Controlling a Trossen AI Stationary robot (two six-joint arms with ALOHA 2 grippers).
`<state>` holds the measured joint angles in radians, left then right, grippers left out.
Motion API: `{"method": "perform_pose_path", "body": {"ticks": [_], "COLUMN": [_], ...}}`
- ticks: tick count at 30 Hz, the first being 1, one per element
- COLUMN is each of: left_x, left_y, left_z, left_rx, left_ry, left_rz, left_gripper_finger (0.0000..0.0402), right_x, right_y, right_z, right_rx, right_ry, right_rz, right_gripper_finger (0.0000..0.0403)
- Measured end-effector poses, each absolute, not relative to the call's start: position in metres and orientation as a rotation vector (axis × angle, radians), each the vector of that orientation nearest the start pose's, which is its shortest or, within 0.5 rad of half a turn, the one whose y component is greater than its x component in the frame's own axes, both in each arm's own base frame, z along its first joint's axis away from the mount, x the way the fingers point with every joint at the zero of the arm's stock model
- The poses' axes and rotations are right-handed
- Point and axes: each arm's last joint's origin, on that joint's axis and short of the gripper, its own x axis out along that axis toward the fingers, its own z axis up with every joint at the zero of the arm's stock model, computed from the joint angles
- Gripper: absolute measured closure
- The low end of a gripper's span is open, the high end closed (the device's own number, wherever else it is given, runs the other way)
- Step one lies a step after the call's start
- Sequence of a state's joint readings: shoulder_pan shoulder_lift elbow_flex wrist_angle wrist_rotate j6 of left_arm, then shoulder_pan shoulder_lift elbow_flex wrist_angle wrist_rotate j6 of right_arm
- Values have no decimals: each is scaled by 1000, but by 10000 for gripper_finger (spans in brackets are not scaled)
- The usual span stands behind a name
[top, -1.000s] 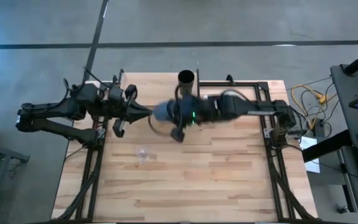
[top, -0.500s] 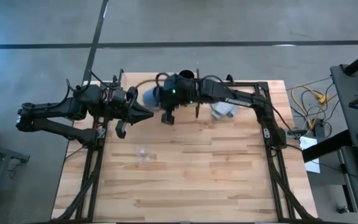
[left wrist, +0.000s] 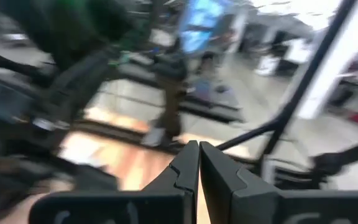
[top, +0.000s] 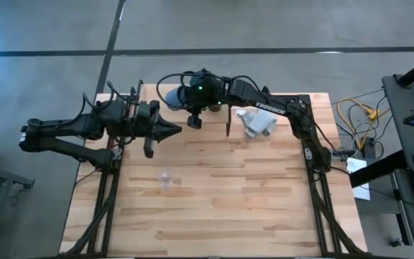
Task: Stack small to large cups/mugs on shelf
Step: Put the blue mug on the shelf
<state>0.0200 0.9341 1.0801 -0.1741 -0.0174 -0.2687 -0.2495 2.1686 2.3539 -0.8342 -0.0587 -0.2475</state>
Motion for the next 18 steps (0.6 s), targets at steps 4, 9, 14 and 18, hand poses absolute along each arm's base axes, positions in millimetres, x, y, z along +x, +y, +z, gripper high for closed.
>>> {"method": "perform_pose_path", "body": {"ticks": [4, 9, 14, 18], "left_x": [191, 182, 182, 182], "left_y": [10, 20, 27, 37], "left_z": [395, 374, 361, 346], "left_rx": [-237, -238, -207, -287], "left_ry": [136, 273, 295, 310], "left_rz": [269, 662, 823, 856], "left_gripper_finger": [402, 402, 402, 402], "right_x": [466, 464, 463, 460], "right_y": [-120, -124, -129, -129], "right_z": [354, 353, 352, 349], "right_rx": [-138, -137, -135, -125], "right_ry": [704, 712, 722, 765], "right_rz": [-99, -107, -116, -112], "right_gripper_finger": [395, 395, 395, 395]}}
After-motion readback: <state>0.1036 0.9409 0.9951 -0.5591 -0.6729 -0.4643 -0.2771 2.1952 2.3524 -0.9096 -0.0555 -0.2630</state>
